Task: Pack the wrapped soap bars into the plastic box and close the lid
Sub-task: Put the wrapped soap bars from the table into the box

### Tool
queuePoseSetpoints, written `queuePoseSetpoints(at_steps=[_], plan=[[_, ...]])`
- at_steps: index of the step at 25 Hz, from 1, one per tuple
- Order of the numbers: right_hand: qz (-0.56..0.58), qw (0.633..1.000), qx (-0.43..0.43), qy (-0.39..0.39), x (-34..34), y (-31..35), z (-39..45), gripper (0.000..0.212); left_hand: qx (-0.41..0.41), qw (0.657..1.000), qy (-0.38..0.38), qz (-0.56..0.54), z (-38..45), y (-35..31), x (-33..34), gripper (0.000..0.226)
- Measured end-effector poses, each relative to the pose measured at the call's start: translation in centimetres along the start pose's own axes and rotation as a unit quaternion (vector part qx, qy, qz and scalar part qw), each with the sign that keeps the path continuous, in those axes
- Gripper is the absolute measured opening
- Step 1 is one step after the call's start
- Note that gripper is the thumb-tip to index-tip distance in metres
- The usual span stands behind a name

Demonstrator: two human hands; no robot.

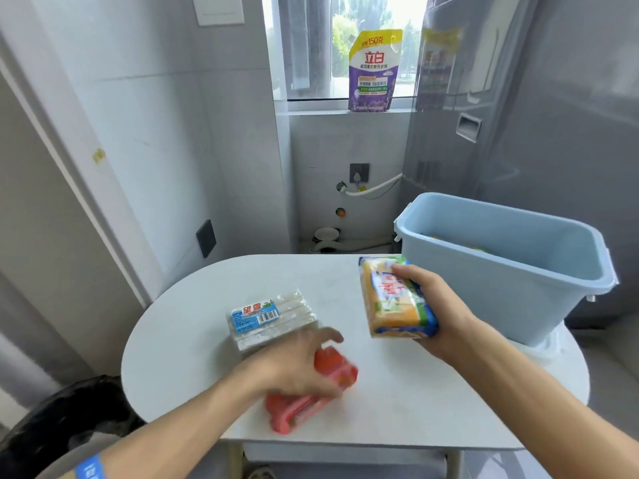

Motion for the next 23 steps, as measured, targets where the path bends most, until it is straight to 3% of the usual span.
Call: queuePoseSetpoints(at_steps=[1,2,3,4,5,6,11,14,16,17,19,20,21,23], plan=[[0.01,1.0,-0.001,-0.004,-0.4,1.0,-0.2,0.024,-0.041,0.983,-0.002,-0.178,0.6,-0.7,-0.9,0.064],[0.02,1.0,-0.006,-0.008,-1.0,2.2,-0.5,0.027,-0.074,0.927,0.015,-0.367,1.3,-1.8,-1.8,0.055],[0.027,0.999,-0.017,-0.013,-1.8,3.7,-0.6,0.03,-0.086,0.848,0.042,-0.522,2.0,-3.3,-2.7,0.049],[0.026,0.999,-0.031,-0.016,-2.6,5.2,-0.8,0.032,-0.076,0.776,0.066,-0.623,2.9,-4.9,-3.4,0.049],[0.012,0.999,-0.049,-0.018,-3.5,6.8,-0.9,0.033,-0.059,0.732,0.079,-0.674,4.0,-6.7,-3.8,0.051],[-0.009,0.997,-0.07,-0.026,-4.6,8.3,-1.1,0.031,-0.043,0.721,0.081,-0.687,5.1,-8.7,-4.1,0.051],[-0.083,0.951,-0.223,-0.2,-11.4,15.0,-0.1,0.034,-0.019,0.762,-0.01,-0.647,14.7,-16.7,-6.3,0.032],[-0.356,0.853,-0.255,-0.284,-15.0,18.0,2.2,0.041,0.025,0.869,-0.079,-0.488,21.3,-20.0,-7.7,0.018],[-0.528,0.782,-0.206,-0.261,-16.4,18.3,4.3,0.041,0.053,0.96,-0.126,-0.246,25.0,-20.8,-7.0,0.035],[-0.565,0.774,-0.178,-0.224,-16.9,18.1,5.2,0.039,0.058,0.98,-0.126,-0.142,26.3,-20.6,-6.3,0.042],[-0.597,0.775,-0.138,-0.154,-17.9,18.0,6.4,0.036,0.071,0.99,-0.1,-0.07,27.9,-19.8,-5.4,0.042],[-0.633,0.75,-0.134,-0.134,-18.1,18.1,6.5,0.033,0.081,0.991,-0.084,-0.072,28.0,-19.5,-5.3,0.039],[-0.686,0.705,-0.13,-0.122,-18.3,18.5,6.5,0.031,0.099,0.991,-0.073,-0.049,27.9,-19.3,-5.3,0.039],[-0.784,0.596,-0.126,-0.12,-18.1,18.8,6.5,0.031,0.169,0.972,-0.099,0.133,27.6,-19.3,-5.5,0.044]])
Point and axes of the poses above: each hand's wrist, its own z-axis towards the middle knuckle, its own x-axis out of the palm, y = z × x, the point moved 2 cm from there along z, towards the middle knuckle, and after that the axes turned 3 degrees about -y, right-handed, at the moved point
